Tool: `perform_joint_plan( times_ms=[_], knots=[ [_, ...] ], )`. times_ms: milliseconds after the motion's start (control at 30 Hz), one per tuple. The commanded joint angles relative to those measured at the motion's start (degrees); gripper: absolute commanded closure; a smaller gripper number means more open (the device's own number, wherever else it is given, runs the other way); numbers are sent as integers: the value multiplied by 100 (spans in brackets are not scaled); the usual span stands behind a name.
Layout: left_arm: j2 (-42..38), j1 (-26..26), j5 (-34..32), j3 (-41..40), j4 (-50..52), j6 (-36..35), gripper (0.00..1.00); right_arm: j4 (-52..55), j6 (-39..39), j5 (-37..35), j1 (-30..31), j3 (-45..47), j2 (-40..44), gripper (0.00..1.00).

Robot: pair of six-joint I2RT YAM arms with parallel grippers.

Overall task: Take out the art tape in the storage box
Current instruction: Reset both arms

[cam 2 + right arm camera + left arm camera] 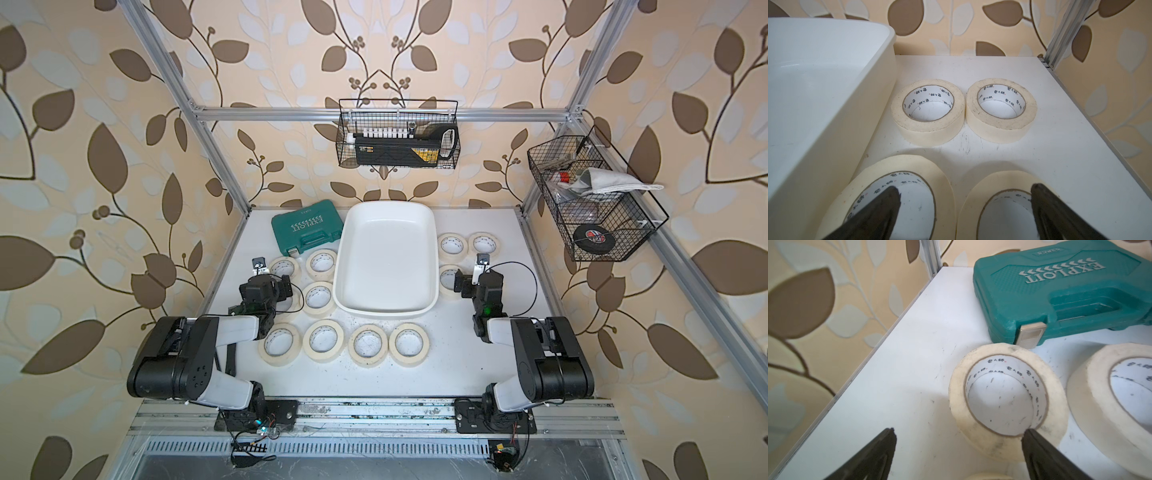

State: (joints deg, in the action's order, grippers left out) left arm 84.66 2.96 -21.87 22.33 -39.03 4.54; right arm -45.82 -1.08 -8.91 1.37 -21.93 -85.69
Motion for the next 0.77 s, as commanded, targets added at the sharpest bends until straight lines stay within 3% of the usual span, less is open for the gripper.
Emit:
perform_joint_plan(
  times_ms=[0, 67, 100, 167, 233, 300, 733],
  knots=[
    [-163, 0, 186, -193, -557, -148, 6, -149, -35, 78, 4, 93, -44, 1],
    [146, -166, 615, -689, -1755, -208, 1, -146, -36, 80, 4, 96, -44, 1],
    [319, -151, 515, -705, -2102, -277, 1, -146, -35, 78, 4, 94, -44, 1],
    [-35, -168, 481, -347, -793, 19, 1, -146, -35, 76, 4, 93, -44, 1],
    [226, -164, 368, -403, -1332, -119, 1, -147, -37, 76, 4, 93, -49, 1],
    [91, -277, 503, -226, -716, 59, 1, -146, -34, 77, -1, 94, -44, 1],
    [98, -349, 565, -185, -659, 99, 1, -143, -32, 82, 4, 84, -49, 1]
  ],
)
